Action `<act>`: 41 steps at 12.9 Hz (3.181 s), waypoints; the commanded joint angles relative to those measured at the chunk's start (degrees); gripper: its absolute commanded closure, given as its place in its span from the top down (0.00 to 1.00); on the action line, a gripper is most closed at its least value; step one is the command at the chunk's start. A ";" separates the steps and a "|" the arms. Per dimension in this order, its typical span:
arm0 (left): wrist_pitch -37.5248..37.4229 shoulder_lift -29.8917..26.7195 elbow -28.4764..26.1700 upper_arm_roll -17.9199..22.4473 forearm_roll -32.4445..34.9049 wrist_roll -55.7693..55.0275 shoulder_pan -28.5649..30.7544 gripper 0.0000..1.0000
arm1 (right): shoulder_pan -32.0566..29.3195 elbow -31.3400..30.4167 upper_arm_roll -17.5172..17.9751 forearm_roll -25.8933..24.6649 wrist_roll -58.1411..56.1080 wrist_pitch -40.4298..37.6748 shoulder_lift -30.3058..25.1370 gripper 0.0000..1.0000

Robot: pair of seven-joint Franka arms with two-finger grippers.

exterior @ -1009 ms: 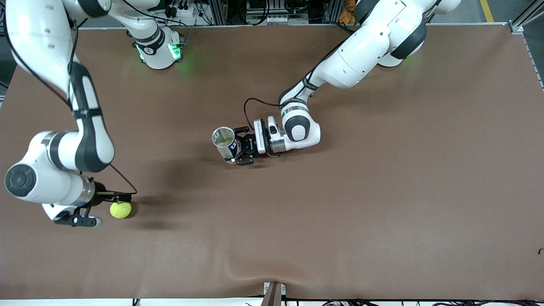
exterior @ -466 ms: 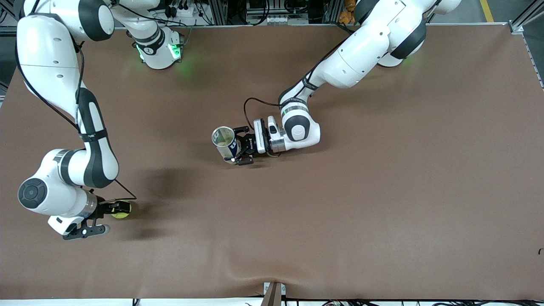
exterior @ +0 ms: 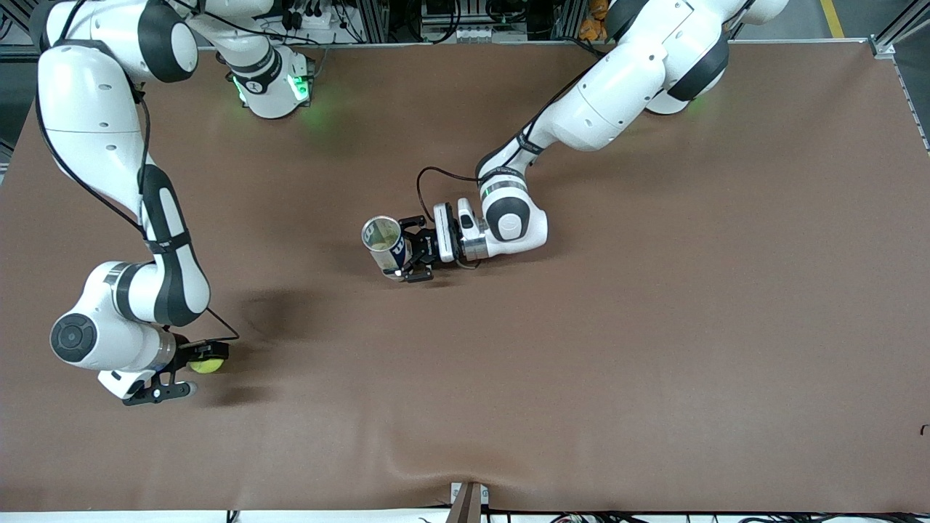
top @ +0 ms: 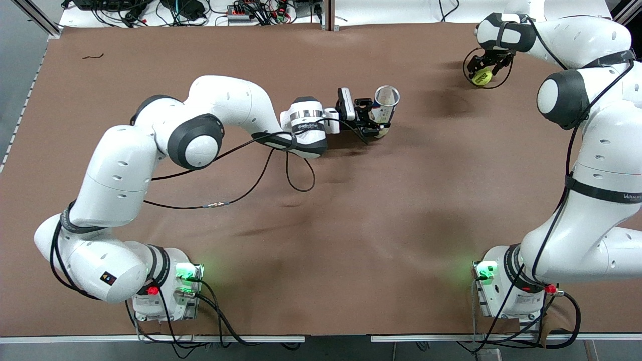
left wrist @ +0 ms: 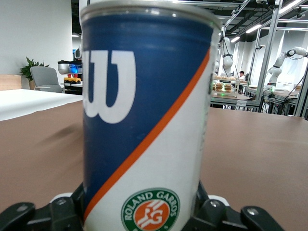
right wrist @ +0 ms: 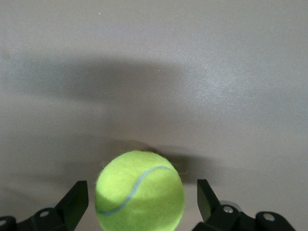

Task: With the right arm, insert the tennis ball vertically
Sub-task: 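Move the right gripper to the second tennis ball and grasp it, then carry the second ball with the right gripper over the can's rim, then open the right gripper to drop the second ball into the can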

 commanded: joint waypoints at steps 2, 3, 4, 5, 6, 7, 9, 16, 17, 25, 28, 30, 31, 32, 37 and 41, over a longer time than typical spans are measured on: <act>1.15 -0.22 -0.33 0.26 -1.66 1.90 -0.72 0.81 | -0.81 0.54 0.82 -0.43 -1.05 -0.04 0.20 1.00; 1.15 -0.22 -0.33 0.26 -1.66 1.99 -0.72 0.81 | -0.90 0.54 0.82 -0.43 -1.05 0.04 0.29 1.00; 1.15 -0.22 -0.33 0.26 -1.66 1.99 -0.81 0.81 | -0.90 0.54 0.82 -0.43 -1.05 0.05 0.29 0.89; 1.15 -0.22 -0.33 0.26 -1.66 1.99 -0.72 0.81 | -0.90 0.54 0.82 -0.43 -1.05 0.05 0.29 0.64; 1.15 -0.22 -0.33 0.26 -1.66 1.99 -0.72 0.81 | -0.90 0.54 0.82 -0.35 -1.05 0.05 0.29 0.54; 1.15 -0.22 -0.33 0.26 -1.66 1.99 -0.72 0.80 | -0.90 0.54 0.91 -0.35 -0.96 -0.04 0.29 0.50; 1.15 -0.22 -0.33 0.26 -1.66 1.99 -0.72 0.80 | -0.81 0.63 1.00 -0.26 -0.70 -0.13 -0.15 0.50; 1.15 -0.13 -0.42 0.26 -1.57 2.08 -0.72 0.80 | 5.85 0.72 3.02 2.55 19.12 -19.17 -15.68 0.45; 1.15 -0.13 -0.42 0.26 -1.66 2.08 -0.72 0.80 | 7.69 0.63 2.93 2.55 22.82 -21.99 -17.97 0.43; 1.15 -0.13 -0.42 0.26 -1.66 2.08 -0.72 0.80 | 24.04 -8.78 3.02 2.73 50.23 -27.20 -31.61 0.43; 1.15 -0.13 -0.42 0.26 -1.66 1.99 -0.72 0.80 | 29.93 -8.78 2.93 2.99 61.77 -26.24 -30.30 0.43; 1.15 -0.13 -0.42 0.26 -1.66 1.99 -0.72 0.80 | 31.00 -8.78 2.93 3.08 65.12 -24.48 -28.81 0.43; 1.15 -0.13 -0.42 0.26 -1.66 2.08 -0.81 0.80 | 31.26 -8.78 2.93 3.08 65.65 -23.78 -28.02 0.43; 1.15 -0.04 -0.42 0.26 -1.66 2.08 -0.72 0.80 | 31.53 -8.78 2.93 3.08 66.09 -23.34 -27.49 0.43; 1.15 -0.04 -0.42 0.26 -1.66 1.99 -0.81 0.80 | 33.11 -8.87 3.02 3.96 66.10 -23.77 -24.59 0.44; 1.15 -0.04 -0.42 0.26 -1.75 1.99 -0.81 0.80 | 35.39 -10.09 3.02 4.22 66.19 -23.60 -24.23 0.45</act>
